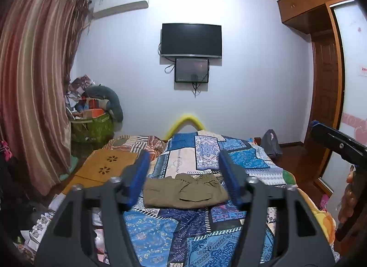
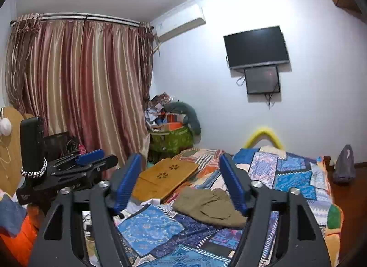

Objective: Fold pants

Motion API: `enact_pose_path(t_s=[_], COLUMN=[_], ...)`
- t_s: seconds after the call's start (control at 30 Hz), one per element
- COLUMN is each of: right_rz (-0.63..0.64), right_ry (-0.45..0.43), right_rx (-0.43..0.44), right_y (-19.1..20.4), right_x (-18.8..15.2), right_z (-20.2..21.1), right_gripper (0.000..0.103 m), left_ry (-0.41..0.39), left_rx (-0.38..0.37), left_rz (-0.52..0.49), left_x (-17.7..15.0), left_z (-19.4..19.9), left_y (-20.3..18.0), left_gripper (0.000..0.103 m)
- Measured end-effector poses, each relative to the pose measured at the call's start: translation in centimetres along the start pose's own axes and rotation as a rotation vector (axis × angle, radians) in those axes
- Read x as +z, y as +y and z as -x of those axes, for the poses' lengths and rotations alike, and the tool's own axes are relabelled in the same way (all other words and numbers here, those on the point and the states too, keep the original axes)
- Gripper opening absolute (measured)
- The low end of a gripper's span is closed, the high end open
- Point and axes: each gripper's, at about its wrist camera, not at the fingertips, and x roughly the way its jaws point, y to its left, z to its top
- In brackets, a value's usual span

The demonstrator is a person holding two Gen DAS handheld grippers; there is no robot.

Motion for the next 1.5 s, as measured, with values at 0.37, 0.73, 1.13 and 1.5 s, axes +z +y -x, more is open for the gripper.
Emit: enact_pose_path(t_s=[0.37,0.73,1.13,1.5], right_rz=[0.039,0.039,0.028,0.036], right_ry=[-0.028,-0.014,-0.005,-0.005], right_rx=[-0.122,-0.130,-0.126,-0.136], right_y=[1.0,1.0,0.8,1.0], right_x=[-1.0,-1.6,-1.6,-1.3], right_z=[0.6,0.7,0.6,0.7], right_gripper=[0.102,0.103,0.103,0.103], left_ry=[-0.043,-0.029,-0.014,-0.017], left_rx=[0.028,0.020,0.019,0.019], left_rz=[-0.002,0.004,-0.003,-0.025], left_x=[-1.1,-1.4,-1.7,-1.9], left_z=[2.2,1.7,0.9,0.7], left_y=[-1.2,-1.0,-1.1,-1.9], left_gripper=[0.103,0.103,0.103,0.103])
